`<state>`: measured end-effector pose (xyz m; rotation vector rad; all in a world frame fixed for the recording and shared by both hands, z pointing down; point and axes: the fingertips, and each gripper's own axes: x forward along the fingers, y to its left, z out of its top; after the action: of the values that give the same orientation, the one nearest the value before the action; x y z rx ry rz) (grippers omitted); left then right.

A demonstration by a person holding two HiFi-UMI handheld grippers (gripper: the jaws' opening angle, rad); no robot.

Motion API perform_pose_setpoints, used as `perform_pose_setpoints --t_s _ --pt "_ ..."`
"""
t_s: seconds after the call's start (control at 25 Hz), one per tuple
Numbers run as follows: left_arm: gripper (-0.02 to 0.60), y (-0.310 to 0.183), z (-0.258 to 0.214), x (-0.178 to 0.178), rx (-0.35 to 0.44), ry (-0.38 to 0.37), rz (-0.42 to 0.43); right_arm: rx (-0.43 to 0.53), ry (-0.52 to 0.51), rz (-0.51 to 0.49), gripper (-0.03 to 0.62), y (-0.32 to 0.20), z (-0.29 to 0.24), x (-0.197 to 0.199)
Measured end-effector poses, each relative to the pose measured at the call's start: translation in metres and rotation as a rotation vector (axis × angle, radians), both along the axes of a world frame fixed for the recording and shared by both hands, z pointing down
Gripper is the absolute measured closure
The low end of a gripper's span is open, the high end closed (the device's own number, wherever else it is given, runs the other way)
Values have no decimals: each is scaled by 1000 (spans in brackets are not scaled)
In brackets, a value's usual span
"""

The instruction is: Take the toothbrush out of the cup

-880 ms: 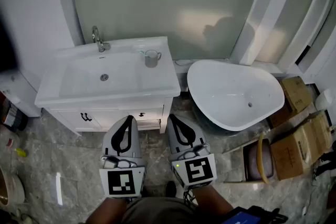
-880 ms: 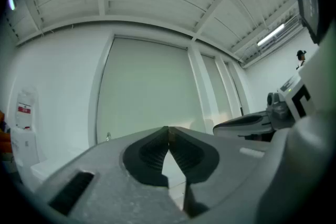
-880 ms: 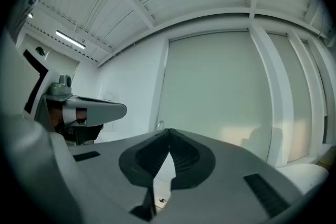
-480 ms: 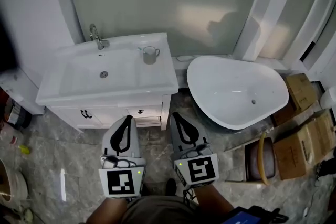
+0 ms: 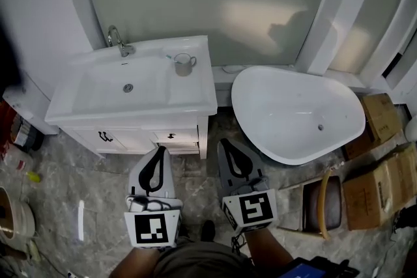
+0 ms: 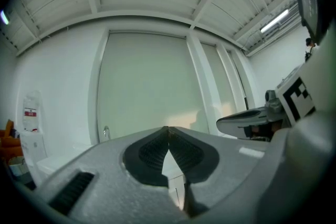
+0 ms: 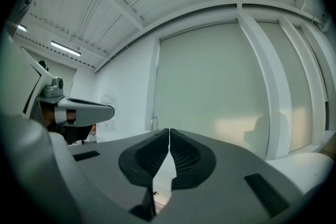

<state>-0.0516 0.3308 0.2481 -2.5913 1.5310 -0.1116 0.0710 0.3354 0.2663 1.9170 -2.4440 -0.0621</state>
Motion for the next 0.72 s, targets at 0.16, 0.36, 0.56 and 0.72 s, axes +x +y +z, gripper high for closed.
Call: perform_pose_setpoints --t_s 0.16,0.36,0.56,0.72 --pt "568 -17 4 2 -11 -4 -21 -5 -4 -15 579 -18 4 4" --pt "568 -52 13 -5 -28 0 -36 -18 3 -19 579 -52 12 1" --pt "568 -101 22 -15 -49 9 -39 -30 18 -20 579 -100 17 -8" --pt "568 -148 16 -25 -34 14 -36 -20 30 -10 579 -145 11 -14"
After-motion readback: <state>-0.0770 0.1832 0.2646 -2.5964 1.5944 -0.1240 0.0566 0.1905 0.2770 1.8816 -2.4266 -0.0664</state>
